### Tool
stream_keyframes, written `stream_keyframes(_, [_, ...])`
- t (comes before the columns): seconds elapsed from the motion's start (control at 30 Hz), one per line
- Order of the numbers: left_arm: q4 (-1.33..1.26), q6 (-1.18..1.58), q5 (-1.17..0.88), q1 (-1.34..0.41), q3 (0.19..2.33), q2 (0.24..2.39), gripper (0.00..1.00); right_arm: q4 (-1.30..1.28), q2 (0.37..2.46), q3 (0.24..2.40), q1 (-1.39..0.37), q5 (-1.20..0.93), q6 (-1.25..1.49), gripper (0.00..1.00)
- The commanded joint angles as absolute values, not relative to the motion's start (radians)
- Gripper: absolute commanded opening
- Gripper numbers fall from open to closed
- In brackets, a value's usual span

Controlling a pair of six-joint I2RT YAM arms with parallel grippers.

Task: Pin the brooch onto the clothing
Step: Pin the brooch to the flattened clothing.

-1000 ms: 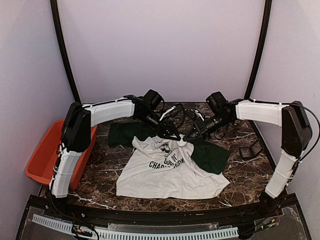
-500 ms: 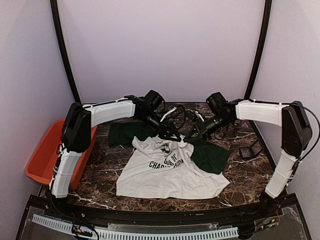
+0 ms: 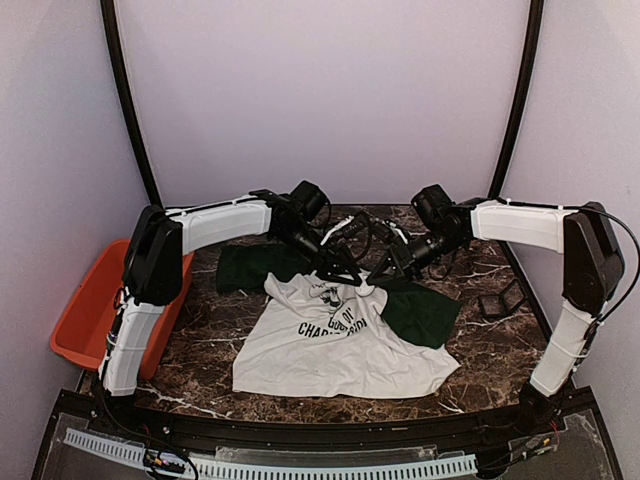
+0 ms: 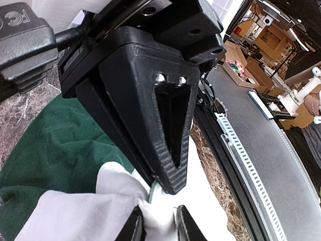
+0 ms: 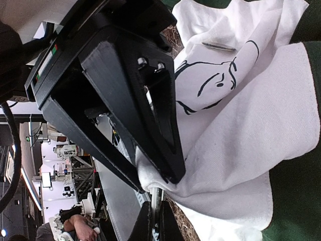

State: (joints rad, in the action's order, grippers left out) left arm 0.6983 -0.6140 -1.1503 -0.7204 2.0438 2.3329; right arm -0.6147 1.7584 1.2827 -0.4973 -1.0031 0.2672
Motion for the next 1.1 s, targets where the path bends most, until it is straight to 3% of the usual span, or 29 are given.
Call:
stream_keyframes(0.0, [0.735,-0.622,-1.157,-0.745,2.064,2.346,0.21,-0.575,1.757,1.315,-0.499,-1.010,0.262,0.00])
stream_keyframes(1.07, [0.777,-0.646,-1.100,-0.771,2.097,2.353,0.22,-0.598,1.780,1.333,-0.505,-0.966,0.266,0.00])
